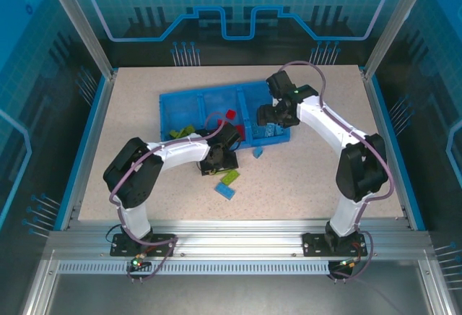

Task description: Sort the legos into containers by color

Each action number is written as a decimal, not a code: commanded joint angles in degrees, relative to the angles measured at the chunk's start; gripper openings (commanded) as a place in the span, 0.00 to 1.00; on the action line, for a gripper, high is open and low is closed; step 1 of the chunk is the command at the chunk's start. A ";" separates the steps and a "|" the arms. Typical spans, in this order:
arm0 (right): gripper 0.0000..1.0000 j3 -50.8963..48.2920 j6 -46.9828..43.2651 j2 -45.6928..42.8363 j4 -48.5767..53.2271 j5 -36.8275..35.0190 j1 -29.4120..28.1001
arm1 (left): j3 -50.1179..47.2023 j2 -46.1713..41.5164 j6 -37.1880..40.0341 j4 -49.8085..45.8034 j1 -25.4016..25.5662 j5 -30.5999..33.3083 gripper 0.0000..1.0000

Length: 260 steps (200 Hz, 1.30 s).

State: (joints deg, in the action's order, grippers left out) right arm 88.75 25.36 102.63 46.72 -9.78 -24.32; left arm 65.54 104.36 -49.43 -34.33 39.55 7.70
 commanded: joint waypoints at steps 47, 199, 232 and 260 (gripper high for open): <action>0.85 -1.38 1.56 -2.12 -1.09 1.61 0.62 | -0.08 -0.72 0.64 -1.55 0.36 1.08 0.60; 0.84 -24.35 -7.14 -16.35 -16.06 5.47 -14.33 | 4.86 -21.14 9.02 -9.75 -13.31 6.66 0.62; 0.83 -28.28 -9.22 -14.07 -19.82 7.67 -23.08 | 6.90 -18.96 12.70 -8.26 -20.64 5.04 0.63; 0.82 -27.50 -9.22 -9.49 -19.41 5.84 -29.82 | 8.48 -14.96 13.11 -5.90 -25.52 2.14 0.64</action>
State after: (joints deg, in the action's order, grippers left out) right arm 60.95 17.58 89.78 29.45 -3.79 -49.78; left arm 71.79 86.08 -38.89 -41.54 17.19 12.62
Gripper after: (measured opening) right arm 0.826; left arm 0.635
